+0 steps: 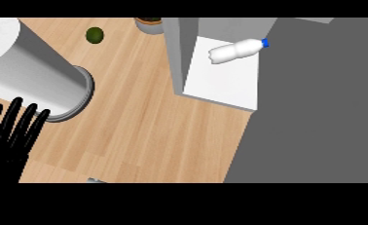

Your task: Pick up the bottled water, place it into the cabinet and close the cabinet

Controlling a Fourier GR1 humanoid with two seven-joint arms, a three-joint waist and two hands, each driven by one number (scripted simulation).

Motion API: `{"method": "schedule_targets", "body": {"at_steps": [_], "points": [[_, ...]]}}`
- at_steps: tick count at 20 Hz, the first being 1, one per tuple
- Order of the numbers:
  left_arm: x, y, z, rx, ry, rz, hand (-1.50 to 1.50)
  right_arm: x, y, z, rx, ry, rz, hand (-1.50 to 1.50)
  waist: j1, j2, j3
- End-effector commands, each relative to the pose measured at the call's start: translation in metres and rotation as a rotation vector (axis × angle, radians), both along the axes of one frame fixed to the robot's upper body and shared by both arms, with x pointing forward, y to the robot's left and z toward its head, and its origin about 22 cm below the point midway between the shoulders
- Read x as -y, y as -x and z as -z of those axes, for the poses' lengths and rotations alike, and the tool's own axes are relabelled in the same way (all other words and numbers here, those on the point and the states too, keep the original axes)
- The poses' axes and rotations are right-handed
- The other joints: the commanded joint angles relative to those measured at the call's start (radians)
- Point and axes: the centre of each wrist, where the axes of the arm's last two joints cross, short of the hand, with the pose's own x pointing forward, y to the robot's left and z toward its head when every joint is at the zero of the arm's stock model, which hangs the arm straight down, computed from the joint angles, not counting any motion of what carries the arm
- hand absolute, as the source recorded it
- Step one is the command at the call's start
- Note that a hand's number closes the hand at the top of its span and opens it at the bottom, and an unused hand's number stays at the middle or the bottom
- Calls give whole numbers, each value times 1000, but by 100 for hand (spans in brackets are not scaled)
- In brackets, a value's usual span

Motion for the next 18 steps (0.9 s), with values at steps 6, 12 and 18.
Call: {"method": "schedule_targets", "body": {"at_steps": [6,12,18], "points": [[-8,-4,-4,-9,-16,26,-150,-21,-11,-15,119,124,-264,150,40,3,-6],[-13,-8,-8,4,-29,29,-150,-25,-21,-18,149,191,-282,150,35,4,-8],[-17,-9,-7,6,-14,26,-150,-30,-30,-20,165,167,-269,150,27,6,-7]]}}
